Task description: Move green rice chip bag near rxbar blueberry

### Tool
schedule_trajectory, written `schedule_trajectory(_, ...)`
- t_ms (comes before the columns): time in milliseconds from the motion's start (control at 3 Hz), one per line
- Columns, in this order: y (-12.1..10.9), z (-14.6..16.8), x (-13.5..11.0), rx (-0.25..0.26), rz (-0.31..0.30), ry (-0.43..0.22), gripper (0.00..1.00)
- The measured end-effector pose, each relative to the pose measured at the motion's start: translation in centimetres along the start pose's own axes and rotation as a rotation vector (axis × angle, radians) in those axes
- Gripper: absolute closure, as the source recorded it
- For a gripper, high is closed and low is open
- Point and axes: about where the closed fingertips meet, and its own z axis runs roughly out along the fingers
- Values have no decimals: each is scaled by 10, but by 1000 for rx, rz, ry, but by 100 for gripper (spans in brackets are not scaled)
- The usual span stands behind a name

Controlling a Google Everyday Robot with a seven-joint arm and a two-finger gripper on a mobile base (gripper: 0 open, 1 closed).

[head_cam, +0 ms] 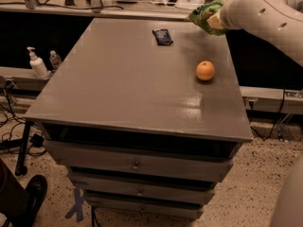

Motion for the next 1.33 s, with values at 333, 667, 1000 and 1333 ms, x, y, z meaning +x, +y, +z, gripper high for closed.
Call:
schedule_trajectory(333, 8, 25, 1, -12, 31, -10, 100)
schedule_trajectory(667, 30, 49, -6, -54, 41, -27, 100)
schedule_trajectory(1000, 53, 69, -5, -98, 54, -26, 100)
schedule_trajectory(1333, 67, 82, -2, -118, 63, -15, 82)
